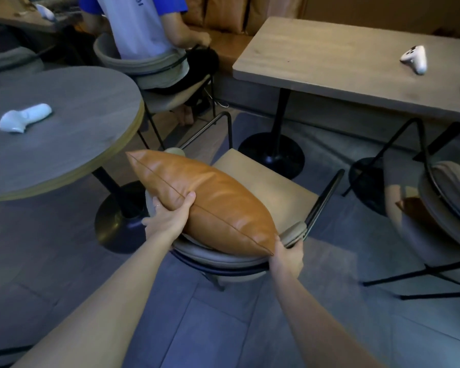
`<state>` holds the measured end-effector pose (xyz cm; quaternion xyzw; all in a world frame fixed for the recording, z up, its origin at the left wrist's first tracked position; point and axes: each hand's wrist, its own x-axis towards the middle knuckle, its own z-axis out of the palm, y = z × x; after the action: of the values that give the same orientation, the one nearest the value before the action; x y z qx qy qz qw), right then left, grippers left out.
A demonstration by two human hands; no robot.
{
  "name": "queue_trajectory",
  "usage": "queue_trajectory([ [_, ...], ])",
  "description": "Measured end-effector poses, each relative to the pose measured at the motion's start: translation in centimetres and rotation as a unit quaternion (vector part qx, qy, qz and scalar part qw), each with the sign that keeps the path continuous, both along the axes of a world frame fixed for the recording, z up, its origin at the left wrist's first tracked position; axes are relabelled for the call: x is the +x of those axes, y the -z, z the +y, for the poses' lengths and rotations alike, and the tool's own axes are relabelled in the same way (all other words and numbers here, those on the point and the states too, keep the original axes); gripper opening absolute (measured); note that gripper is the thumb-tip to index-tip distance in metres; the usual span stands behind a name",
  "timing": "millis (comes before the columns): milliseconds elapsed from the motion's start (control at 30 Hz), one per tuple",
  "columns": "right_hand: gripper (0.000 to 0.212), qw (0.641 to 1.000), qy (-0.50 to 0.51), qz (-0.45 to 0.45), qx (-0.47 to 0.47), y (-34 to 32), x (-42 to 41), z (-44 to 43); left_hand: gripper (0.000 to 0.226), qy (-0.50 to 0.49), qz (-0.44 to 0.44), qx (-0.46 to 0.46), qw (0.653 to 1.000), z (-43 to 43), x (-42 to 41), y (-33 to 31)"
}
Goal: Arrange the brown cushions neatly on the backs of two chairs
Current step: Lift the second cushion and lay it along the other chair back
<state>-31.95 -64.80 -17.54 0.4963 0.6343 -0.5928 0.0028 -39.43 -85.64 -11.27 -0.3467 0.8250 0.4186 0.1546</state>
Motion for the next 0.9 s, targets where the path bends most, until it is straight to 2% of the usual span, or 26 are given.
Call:
queue_trajectory([
  [67, 0.073, 1.0, -0.008, 0.001, 0.01, 0.1, -1.4, 1.4, 0.113, -0.003, 0.0, 0.004, 1.0, 1.2, -0.9, 0.0],
  [167, 0.091, 0.999, -0.023, 0.012, 0.022, 1.1, -3.5, 4.3, 0.112, -0.011, -0.003, 0.009, 1.0, 3.1, -2.0, 0.0],
  [233, 0.093, 0.999, -0.035, 0.012, 0.033, 3.9, -5.0, 6.7, 0.111, -0.012, -0.006, 0.01, 1.0, 4.3, -2.8, 0.1],
  [333, 0.078, 0.998, -0.051, 0.012, 0.039, 4.0, -6.9, 8.9, 0.11, -0.013, -0.013, 0.009, 1.0, 5.8, -4.2, 0.2],
  [433, 0.035, 0.997, -0.062, 0.021, 0.034, 1.5, -8.5, 10.2, 0.11, -0.015, -0.02, 0.013, 1.0, 7.3, -5.8, 0.3],
  [500, 0.023, 0.997, -0.073, 0.022, 0.021, 1.0, -9.9, 11.4, 0.109, -0.015, -0.021, 0.009, 1.0, 8.5, -7.0, 0.3],
  [633, 0.03, 0.994, -0.105, 0.009, 0.025, 1.0, -13.0, 13.9, 0.11, -0.009, -0.034, 0.013, 0.999, 10.7, -9.6, 0.0],
  [900, 0.029, 0.985, -0.169, -0.022, 0.036, -0.3, -18.7, 18.2, 0.111, -0.008, -0.05, 0.016, 0.999, 13.5, -14.8, -0.2],
])
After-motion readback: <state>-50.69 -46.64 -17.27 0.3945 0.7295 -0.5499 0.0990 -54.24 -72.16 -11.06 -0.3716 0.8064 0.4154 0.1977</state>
